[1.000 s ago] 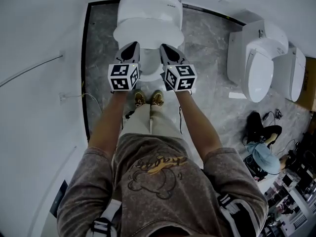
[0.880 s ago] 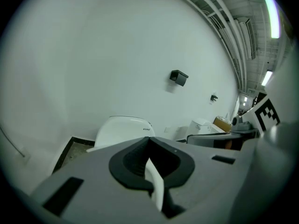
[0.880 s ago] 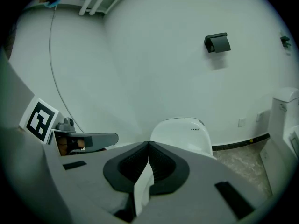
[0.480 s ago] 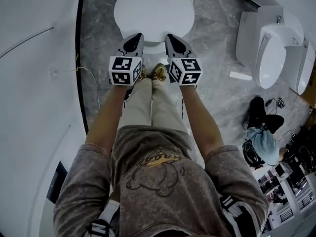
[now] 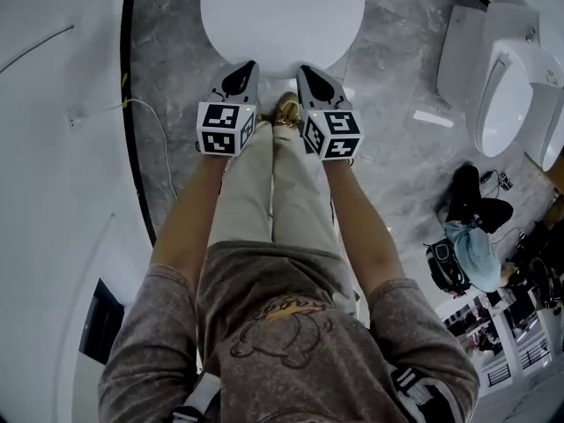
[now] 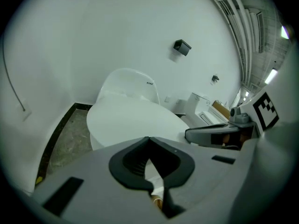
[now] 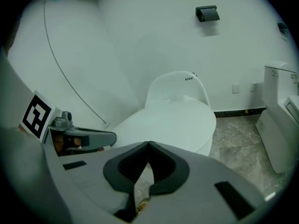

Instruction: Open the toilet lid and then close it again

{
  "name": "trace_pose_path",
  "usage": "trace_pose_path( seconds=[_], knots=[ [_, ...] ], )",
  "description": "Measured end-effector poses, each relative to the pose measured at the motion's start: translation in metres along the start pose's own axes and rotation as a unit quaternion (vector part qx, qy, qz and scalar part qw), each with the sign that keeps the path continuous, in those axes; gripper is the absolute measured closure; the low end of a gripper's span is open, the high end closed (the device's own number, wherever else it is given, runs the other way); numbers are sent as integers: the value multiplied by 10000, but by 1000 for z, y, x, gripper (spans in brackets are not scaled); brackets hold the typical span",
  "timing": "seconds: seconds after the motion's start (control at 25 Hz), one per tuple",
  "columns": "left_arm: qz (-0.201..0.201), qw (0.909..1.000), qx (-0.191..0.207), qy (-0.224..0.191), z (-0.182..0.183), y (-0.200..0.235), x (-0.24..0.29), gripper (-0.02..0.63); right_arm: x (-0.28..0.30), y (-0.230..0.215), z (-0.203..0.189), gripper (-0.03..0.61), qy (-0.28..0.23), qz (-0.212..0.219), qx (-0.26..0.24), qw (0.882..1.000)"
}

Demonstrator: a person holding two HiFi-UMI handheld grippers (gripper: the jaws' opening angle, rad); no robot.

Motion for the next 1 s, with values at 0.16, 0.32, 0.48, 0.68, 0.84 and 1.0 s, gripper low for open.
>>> trace_pose_path(
  seconds=[0.16, 0.32, 0.48, 0.68, 0.84, 1.0],
  knots=[
    [34, 9999, -76, 137, -26, 8, 16, 606, 16, -6, -25, 552, 76, 6, -18, 10000],
    [47, 9996, -139, 235, -49, 20, 32, 605, 34, -12, -48, 552, 164, -12, -18, 9999],
    [37, 9992, -184, 341, -68, 30, 46, 605, 50, -17, -66, 552, 272, -10, -16, 9996],
    [50, 9985, -239, 484, -84, 40, 59, 605, 65, -20, -83, 552, 447, -38, -87, 9990],
    [41, 9979, -304, 567, -91, 45, 63, 604, 73, -20, -90, 552, 588, -27, -116, 9982],
    [-4, 9974, -314, 642, -93, 48, 67, 605, 78, -22, -93, 552, 661, -41, -63, 9978]
  ],
)
Point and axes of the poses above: the fingertips, and each gripper's own axes: x forward along the fingers, y to its left, z out of its top, the point moved 8 cm from there along -x, backward along the fingers, and after that the axes turned 11 degrees about -z, right-handed, at the moved point
